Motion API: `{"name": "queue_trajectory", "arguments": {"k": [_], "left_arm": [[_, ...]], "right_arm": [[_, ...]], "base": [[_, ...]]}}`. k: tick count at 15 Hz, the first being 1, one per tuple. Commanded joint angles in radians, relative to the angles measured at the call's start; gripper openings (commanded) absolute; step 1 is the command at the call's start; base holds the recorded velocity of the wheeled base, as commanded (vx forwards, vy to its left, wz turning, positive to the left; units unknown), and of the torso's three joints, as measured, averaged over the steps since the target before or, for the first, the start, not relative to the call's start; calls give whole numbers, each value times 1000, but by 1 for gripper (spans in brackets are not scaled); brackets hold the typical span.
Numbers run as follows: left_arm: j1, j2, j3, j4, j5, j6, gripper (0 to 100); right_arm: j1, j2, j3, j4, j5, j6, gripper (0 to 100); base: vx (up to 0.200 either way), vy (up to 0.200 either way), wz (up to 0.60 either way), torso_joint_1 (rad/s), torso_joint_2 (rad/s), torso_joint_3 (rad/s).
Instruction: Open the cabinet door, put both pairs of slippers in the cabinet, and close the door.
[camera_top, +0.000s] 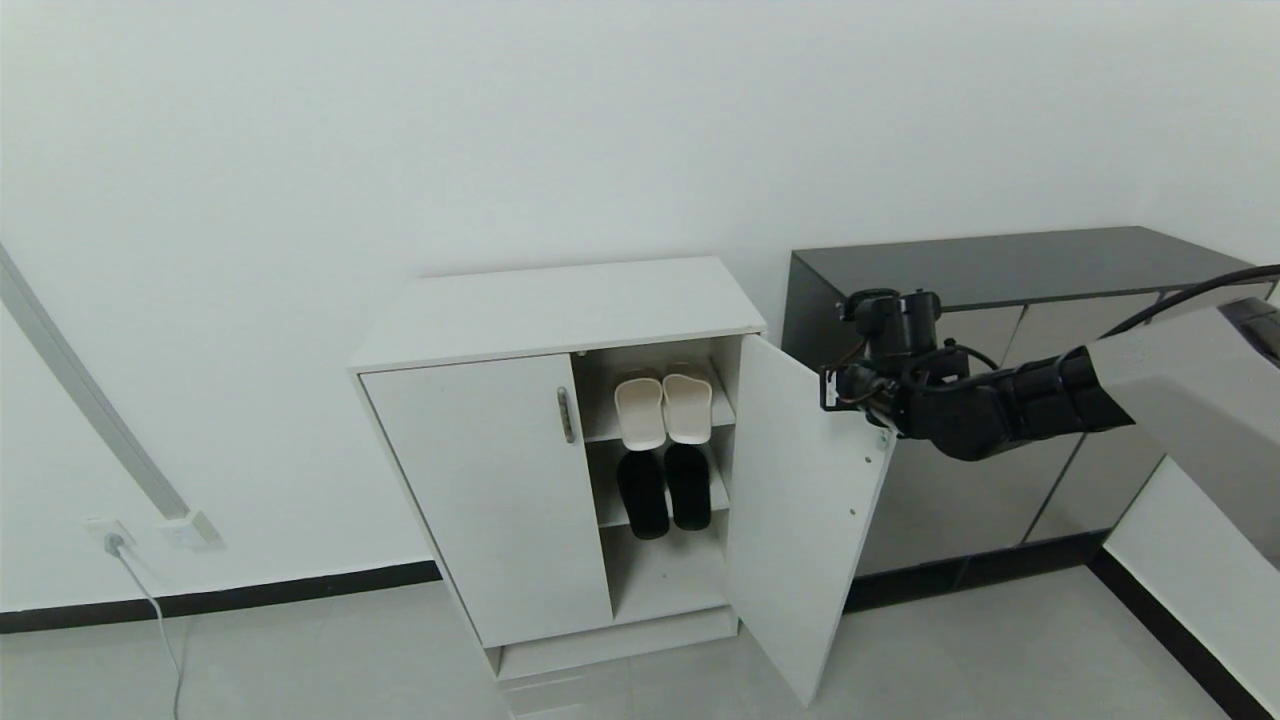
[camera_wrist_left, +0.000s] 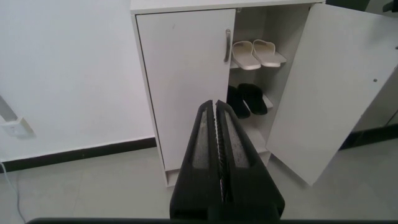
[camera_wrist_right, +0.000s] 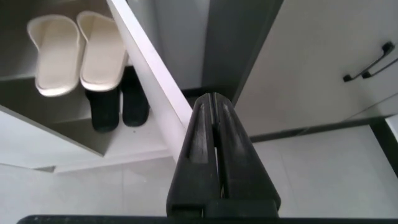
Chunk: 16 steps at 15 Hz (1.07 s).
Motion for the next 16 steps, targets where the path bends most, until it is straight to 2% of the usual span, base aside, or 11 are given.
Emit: {"name": "queue_trajectory", "arguments": {"k": [1, 9, 13, 16], "left_arm": [[0, 1, 0, 0, 0, 0, 0], [0, 1, 0, 0, 0, 0, 0], [0, 1, 0, 0, 0, 0, 0], [0, 1, 0, 0, 0, 0, 0]], "right_arm": [[-5, 6, -7, 7, 0, 4, 0], [29, -8, 23, 24, -9, 6, 0], [126, -102, 111, 27, -11, 13, 0], [230, -212, 217, 22, -3, 42, 0]], "base": [[0, 0, 0, 0, 0, 0], [0, 0, 0, 0, 0, 0], [0, 0, 0, 0, 0, 0], [0, 0, 0, 0, 0, 0]]}}
